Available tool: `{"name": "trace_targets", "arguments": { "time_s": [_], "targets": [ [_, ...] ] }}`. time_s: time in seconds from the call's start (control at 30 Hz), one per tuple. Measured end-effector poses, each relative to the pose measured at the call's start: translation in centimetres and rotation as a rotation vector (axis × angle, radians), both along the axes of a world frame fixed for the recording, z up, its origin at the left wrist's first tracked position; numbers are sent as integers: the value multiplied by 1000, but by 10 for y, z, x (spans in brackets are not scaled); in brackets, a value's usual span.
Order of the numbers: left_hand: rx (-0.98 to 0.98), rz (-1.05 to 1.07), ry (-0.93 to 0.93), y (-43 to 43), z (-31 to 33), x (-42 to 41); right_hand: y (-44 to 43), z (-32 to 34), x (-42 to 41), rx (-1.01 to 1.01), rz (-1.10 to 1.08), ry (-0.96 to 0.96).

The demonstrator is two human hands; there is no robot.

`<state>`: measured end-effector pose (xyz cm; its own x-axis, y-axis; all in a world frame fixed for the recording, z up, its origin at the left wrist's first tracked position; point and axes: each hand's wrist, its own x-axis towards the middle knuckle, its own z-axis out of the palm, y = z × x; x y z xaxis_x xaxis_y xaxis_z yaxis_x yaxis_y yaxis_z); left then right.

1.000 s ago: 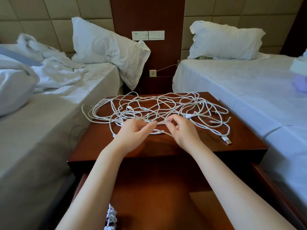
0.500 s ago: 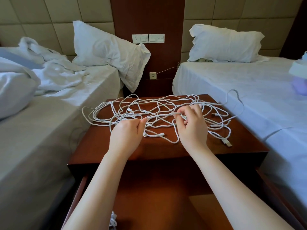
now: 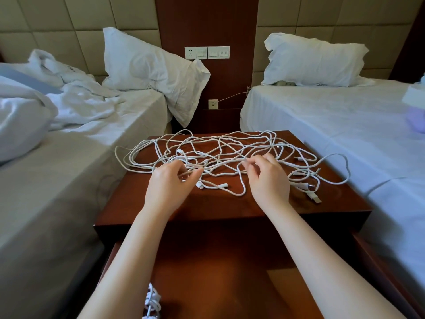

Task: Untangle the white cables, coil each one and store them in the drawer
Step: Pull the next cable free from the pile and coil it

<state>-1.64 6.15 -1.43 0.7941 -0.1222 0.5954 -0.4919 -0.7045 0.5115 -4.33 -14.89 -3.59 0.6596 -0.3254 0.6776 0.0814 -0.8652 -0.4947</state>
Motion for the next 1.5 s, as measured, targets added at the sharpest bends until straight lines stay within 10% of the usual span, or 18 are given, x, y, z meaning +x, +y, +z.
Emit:
{"name": "trace_targets", "arguments": {
  "time_s": [0.4,0.77,1.07,1.2,1.5],
  "targets": [
    [-176,-42,-4,0,4,-1,1,11,-9,223,252,134],
    [-167,82,26,0,4,0,6,9,-10,-104,479,363],
    [-316,224,-32,-10,1,-2,22,33,-14,452,476,121],
    [-194,-75,-88,-18,8,-8,24,52,-22,634,547,87],
    [-162,-509,164,-50,4,-22,39,74,-33,358,529,16]
  ]
}}
